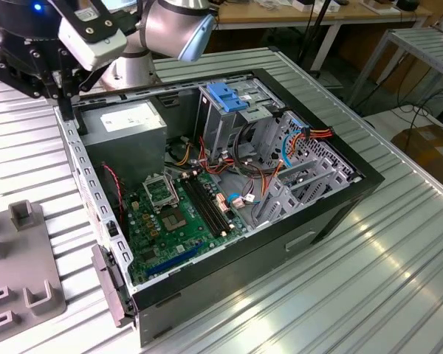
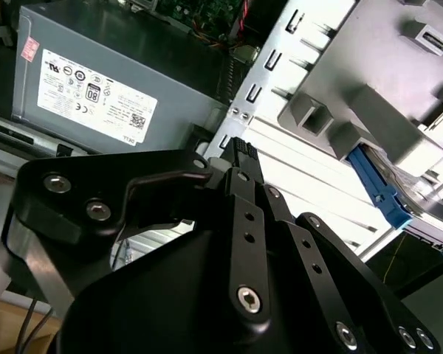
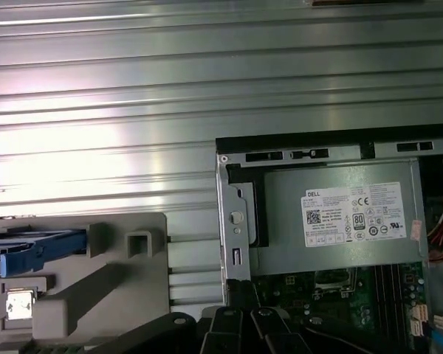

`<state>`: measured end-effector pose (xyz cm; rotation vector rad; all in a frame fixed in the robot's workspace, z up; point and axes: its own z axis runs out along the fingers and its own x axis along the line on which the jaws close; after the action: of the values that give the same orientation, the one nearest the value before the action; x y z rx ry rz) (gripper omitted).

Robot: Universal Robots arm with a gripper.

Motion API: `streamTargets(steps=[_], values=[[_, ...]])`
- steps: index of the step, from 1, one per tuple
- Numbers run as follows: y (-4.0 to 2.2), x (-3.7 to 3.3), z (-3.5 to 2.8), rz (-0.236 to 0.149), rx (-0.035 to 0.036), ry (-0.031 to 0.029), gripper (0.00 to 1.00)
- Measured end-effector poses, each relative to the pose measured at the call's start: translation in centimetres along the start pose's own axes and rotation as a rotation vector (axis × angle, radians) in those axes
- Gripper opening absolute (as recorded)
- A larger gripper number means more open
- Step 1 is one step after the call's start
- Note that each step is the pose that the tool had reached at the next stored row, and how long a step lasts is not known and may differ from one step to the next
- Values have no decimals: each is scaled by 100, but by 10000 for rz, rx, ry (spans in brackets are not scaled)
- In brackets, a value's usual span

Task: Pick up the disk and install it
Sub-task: 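Reach for the disk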

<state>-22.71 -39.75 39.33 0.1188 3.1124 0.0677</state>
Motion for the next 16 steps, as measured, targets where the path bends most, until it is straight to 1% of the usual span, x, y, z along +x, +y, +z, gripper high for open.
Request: streamTargets(steps=[1, 3, 7, 12, 14, 16], values=[[-2, 32, -1, -1, 0, 0, 10], [-9, 119, -4, -1, 0, 0, 10], [-18, 246, -7, -1, 0, -1, 10], [-28, 389, -11, 0, 1, 0, 10], [-33, 459, -13, -1, 0, 0, 10], [-30, 578, -16, 0, 1, 0, 10]])
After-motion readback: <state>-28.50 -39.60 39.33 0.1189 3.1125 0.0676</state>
